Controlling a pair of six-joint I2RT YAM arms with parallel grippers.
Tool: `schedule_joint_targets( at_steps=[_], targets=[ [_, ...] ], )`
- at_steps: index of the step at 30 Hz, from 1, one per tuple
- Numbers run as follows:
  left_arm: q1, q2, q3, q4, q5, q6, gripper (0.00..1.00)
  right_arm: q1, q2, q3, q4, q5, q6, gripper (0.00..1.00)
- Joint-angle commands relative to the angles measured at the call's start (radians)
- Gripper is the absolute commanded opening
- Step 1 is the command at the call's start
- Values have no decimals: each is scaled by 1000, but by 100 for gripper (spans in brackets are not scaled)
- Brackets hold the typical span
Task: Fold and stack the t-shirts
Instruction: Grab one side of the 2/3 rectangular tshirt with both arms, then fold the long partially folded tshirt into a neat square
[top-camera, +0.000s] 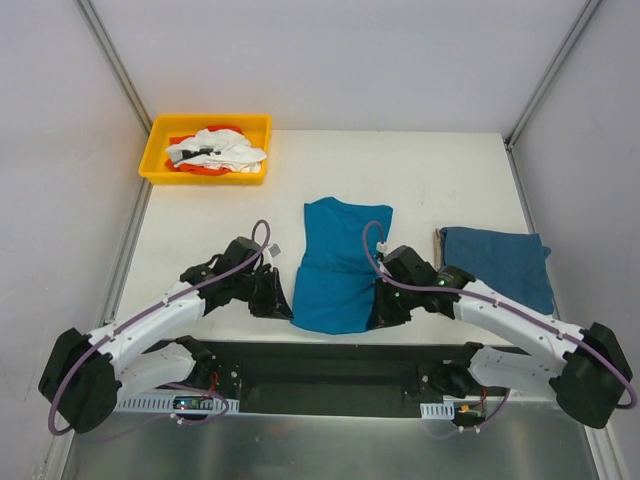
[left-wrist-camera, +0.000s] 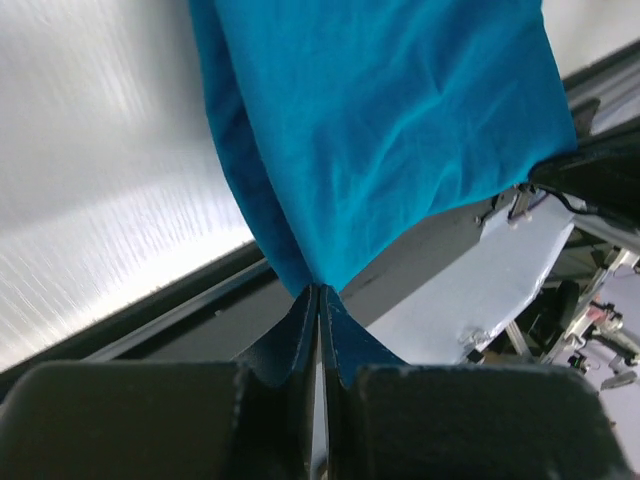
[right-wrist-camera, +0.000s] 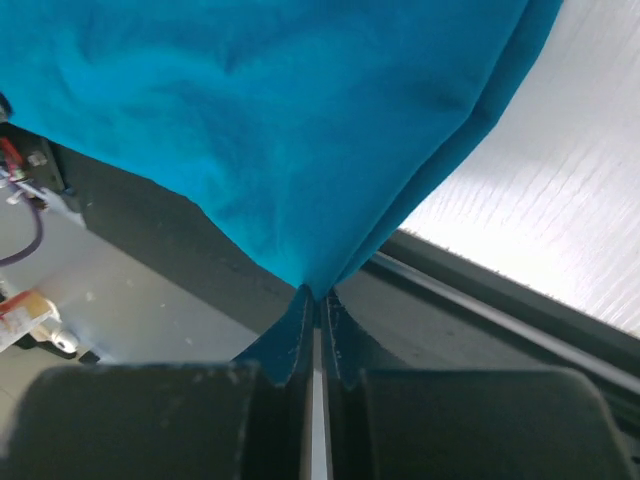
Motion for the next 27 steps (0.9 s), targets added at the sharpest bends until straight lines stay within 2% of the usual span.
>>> schedule_joint_targets(
  at_steps=[1, 6, 10, 14, 16, 21, 27],
  targets=[
    [-21, -70, 28, -120, 23, -9, 0, 10, -68, 31, -80, -36, 43, 1],
    [-22, -104, 120, -140, 36, 13, 0, 10, -100, 124, -170, -2, 8, 1],
    [-21, -107, 197, -189, -21, 54, 0, 1, -120, 225, -257, 51, -29, 1],
    [-19, -64, 295, -210, -96, 83, 0, -63, -113, 299, -309, 67, -91, 1],
    [-15, -45, 327, -210, -154, 97, 0, -88, -97, 340, -310, 106, -110, 1],
    [16, 27, 436, -180, -300, 108, 0, -185, -39, 399, -251, 97, -164, 1],
    [83, 189, 528, -94, -236, 137, 0, -271, 62, 501, -206, 113, -204, 1]
  ],
)
